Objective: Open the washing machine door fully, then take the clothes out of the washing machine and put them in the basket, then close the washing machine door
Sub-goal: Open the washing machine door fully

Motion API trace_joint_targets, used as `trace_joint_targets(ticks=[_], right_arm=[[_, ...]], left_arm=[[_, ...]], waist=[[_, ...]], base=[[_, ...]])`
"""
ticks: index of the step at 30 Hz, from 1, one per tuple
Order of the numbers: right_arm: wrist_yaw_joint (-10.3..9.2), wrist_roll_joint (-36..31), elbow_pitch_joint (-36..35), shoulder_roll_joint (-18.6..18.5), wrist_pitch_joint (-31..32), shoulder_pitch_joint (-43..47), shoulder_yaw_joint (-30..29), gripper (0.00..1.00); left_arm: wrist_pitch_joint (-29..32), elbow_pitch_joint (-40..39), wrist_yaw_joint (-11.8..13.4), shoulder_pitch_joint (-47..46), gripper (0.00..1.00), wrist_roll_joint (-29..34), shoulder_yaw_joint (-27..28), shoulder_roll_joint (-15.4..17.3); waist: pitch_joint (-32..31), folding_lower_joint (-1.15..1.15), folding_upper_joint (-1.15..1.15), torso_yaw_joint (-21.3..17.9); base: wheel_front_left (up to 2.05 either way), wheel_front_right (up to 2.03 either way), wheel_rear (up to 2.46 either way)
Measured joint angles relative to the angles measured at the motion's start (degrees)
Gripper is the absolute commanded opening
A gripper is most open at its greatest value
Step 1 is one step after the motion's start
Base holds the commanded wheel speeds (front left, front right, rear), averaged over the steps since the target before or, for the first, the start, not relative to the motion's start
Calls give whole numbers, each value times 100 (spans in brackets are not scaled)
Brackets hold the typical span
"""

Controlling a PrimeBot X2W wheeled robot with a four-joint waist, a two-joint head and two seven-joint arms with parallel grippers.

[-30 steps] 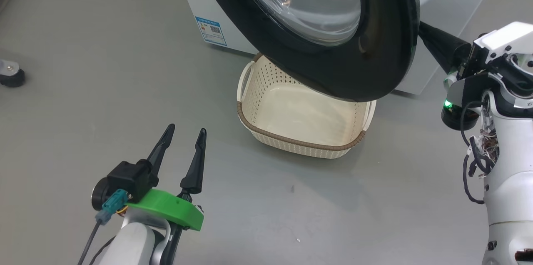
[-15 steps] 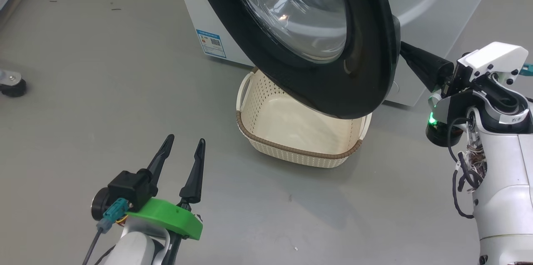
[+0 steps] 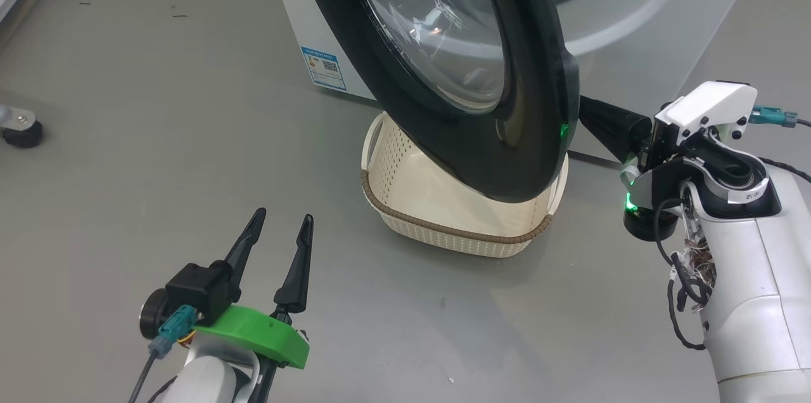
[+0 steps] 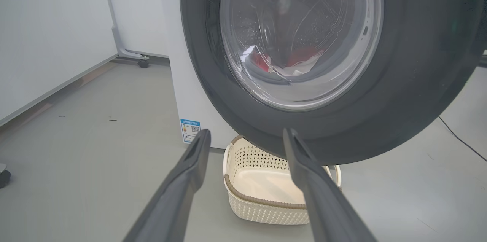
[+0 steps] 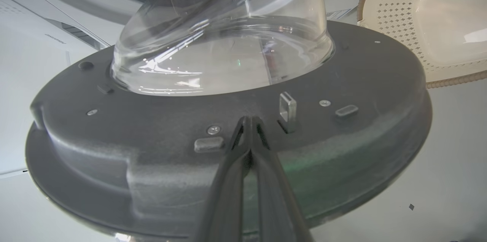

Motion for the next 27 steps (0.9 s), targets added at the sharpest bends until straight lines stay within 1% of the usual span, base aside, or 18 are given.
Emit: trace_joint_targets(ticks=[2,9,14,18,27], right_arm=[[1,8,-27,0,1,34,111,0],[0,544,-96,0,65,193,524,0],[0,734,-130,0,66,246,835,0],[0,1006,-160,-3,63,322,1046,0],[0,1377,-293,-4,-22,360,1747,0]], left_arm=[[0,0,0,0,100,18,-5,0],[0,2,0,3,100,30,-35,2],[0,5,0,23,100,31,-69,13],[0,5,0,41,100,32,-71,46],[0,-1,0,86,100,38,-93,83]], waist=[[-9,0,0,3],[-62,0,0,18],[-114,0,0,20],[-149,0,0,14],[-165,0,0,5]], base=[[0,0,0],[0,0,0],[0,0,0],[0,0,0],[0,0,0]])
